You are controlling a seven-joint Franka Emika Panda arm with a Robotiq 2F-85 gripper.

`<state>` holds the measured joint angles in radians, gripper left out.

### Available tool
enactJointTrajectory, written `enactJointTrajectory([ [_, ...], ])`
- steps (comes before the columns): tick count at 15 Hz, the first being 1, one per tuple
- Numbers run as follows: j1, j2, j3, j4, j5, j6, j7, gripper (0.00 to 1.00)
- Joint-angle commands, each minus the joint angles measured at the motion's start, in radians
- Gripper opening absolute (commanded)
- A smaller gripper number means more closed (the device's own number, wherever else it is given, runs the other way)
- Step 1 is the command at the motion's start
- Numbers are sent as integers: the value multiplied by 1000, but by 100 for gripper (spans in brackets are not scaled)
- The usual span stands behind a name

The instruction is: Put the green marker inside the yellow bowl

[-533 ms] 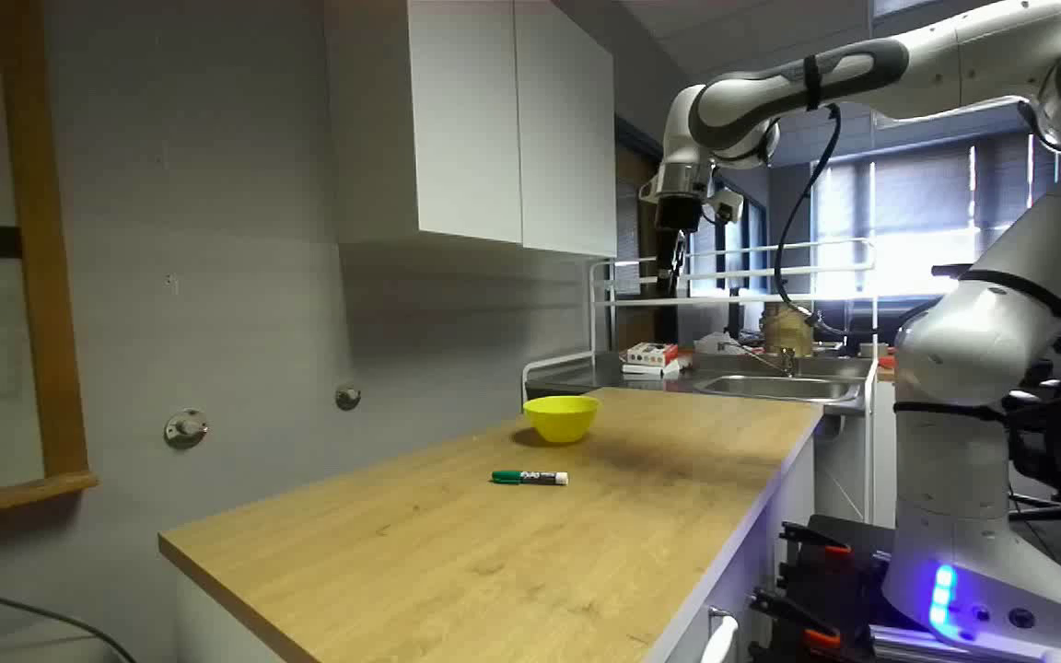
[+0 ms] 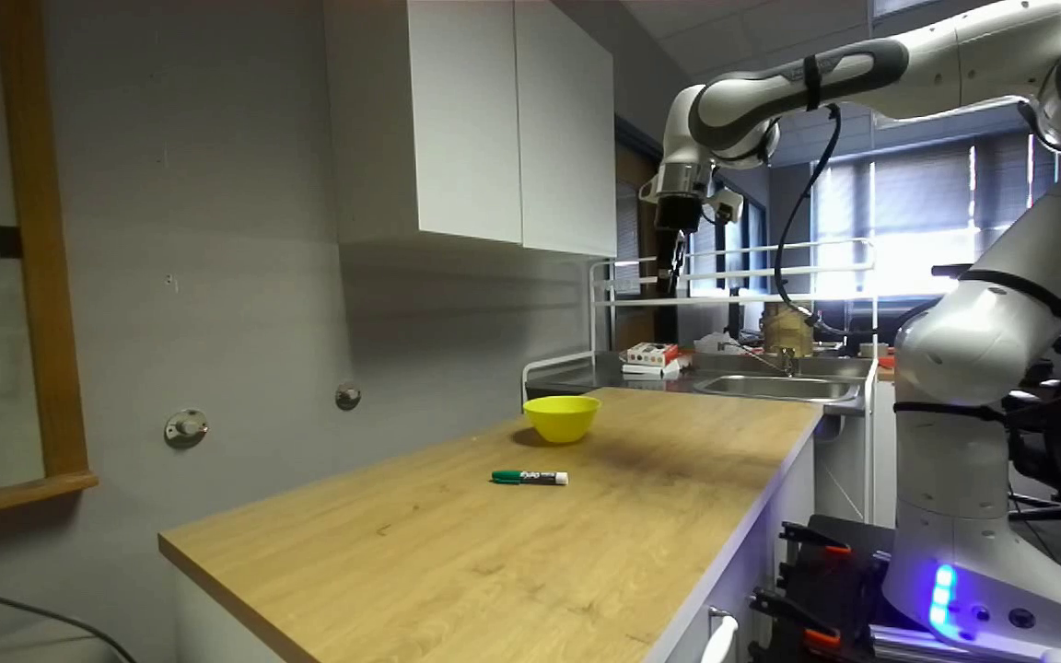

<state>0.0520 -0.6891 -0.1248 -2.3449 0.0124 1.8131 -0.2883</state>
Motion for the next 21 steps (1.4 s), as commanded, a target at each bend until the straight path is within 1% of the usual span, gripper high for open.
enactJointTrajectory([
  [1, -7, 1, 5, 2, 4, -2, -3, 100],
  [5, -7, 1, 5, 2, 4, -2, -3, 100],
  [8, -10, 42, 11, 20, -3, 29, 8, 100],
  [11, 3, 92, 32, 39, 0, 77, 13, 100],
  [14, 32, 188, 89, 91, -3, 108, 32, 100],
  [17, 68, 320, 163, 185, -12, 109, 56, 100],
  [21, 100, 515, 239, 365, -34, 79, 72, 100],
])
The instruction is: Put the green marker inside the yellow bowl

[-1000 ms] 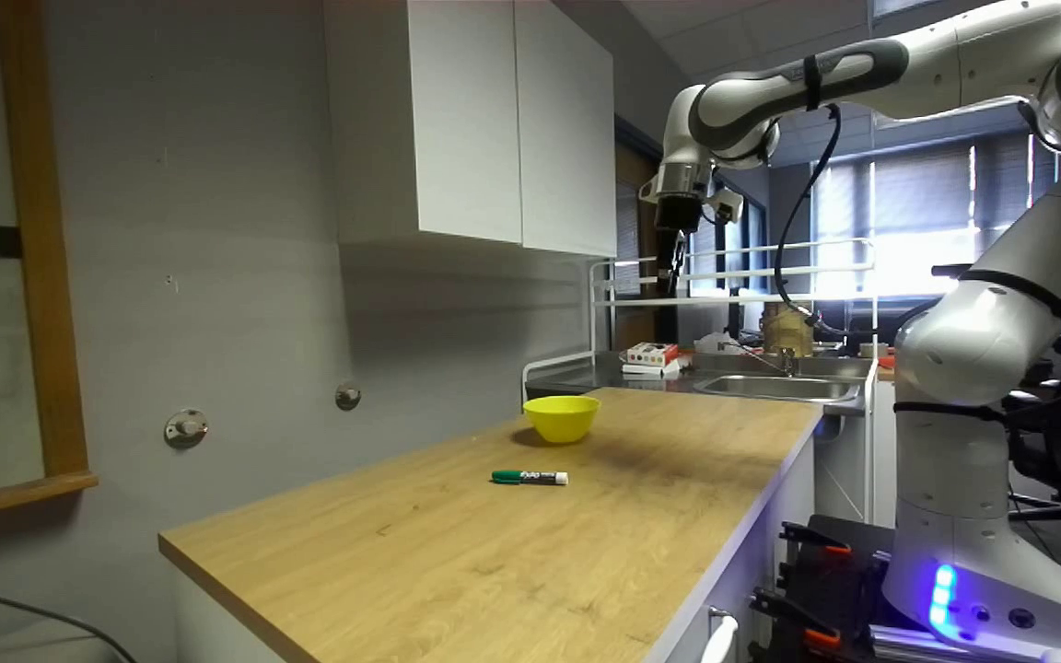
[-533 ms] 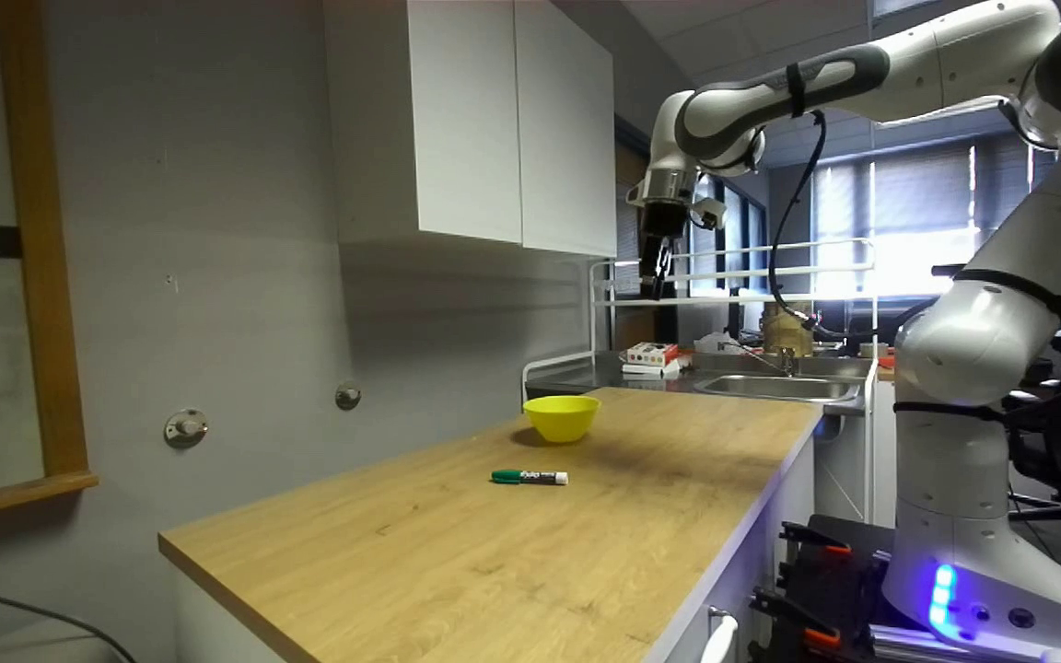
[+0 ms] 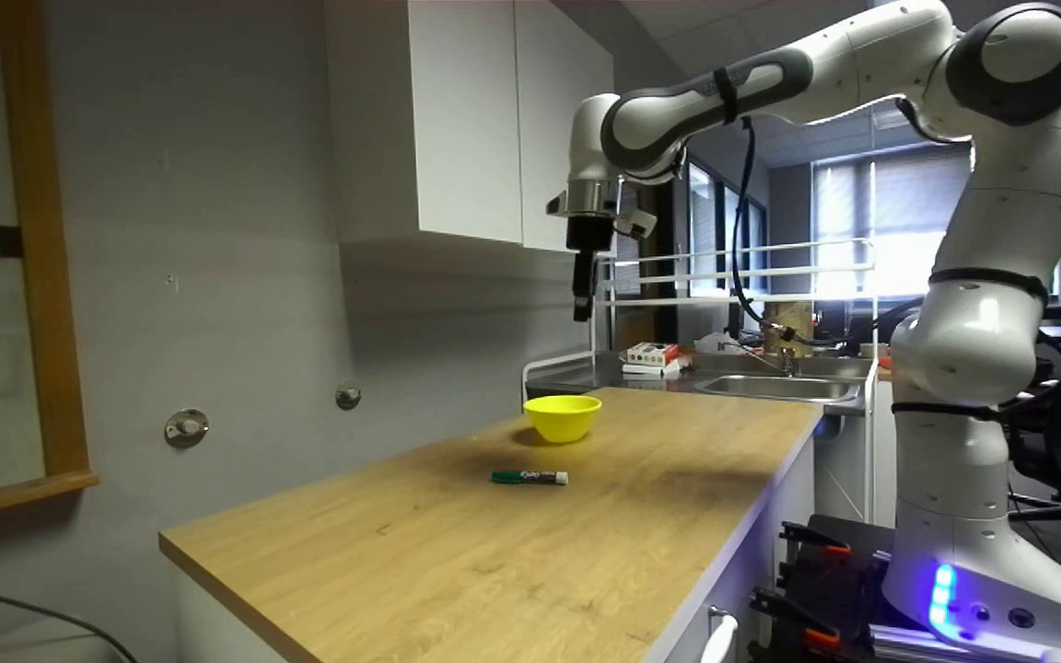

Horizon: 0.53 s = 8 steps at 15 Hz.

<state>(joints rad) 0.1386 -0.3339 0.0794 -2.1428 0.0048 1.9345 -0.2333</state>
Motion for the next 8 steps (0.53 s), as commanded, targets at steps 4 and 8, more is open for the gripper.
enactJointTrajectory([
  [4, 2, 335, 48, 336, -77, -49, 20, 100],
  [8, -17, 474, 32, 445, -36, -59, 10, 100],
])
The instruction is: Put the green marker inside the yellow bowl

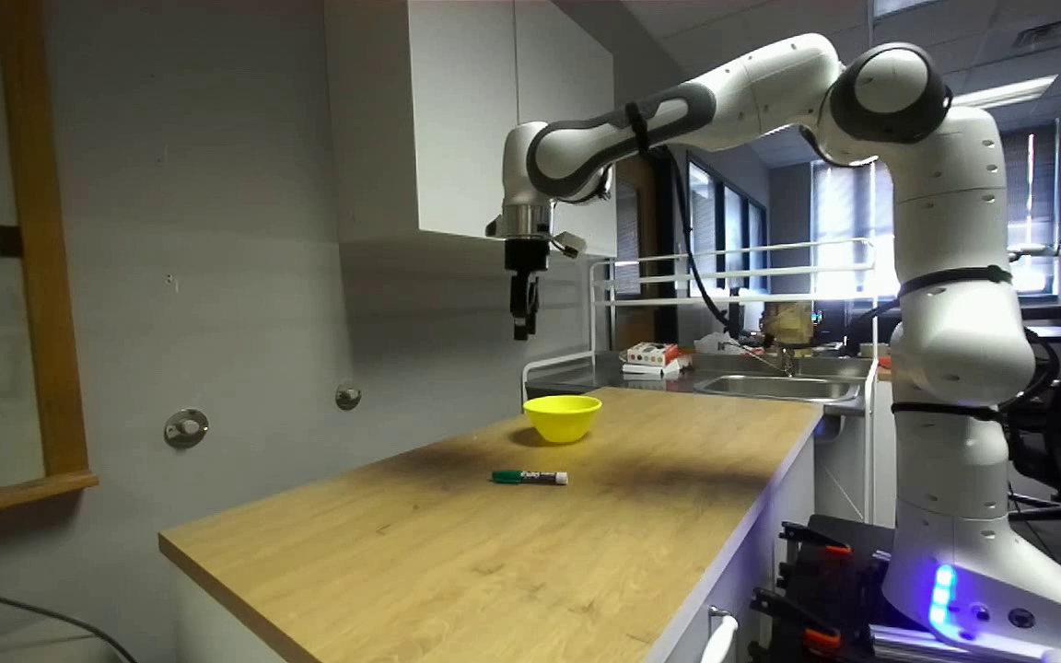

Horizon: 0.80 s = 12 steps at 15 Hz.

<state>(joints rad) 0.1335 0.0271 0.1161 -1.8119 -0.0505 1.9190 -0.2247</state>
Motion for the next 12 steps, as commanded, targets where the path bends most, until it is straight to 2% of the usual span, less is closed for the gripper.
enactJointTrajectory([
  [1, -17, 135, -5, 123, 36, -44, -2, 100],
  [6, -20, 207, 4, 113, 52, -37, 2, 100],
  [12, -4, 228, 13, 50, 28, -19, 7, 100],
])
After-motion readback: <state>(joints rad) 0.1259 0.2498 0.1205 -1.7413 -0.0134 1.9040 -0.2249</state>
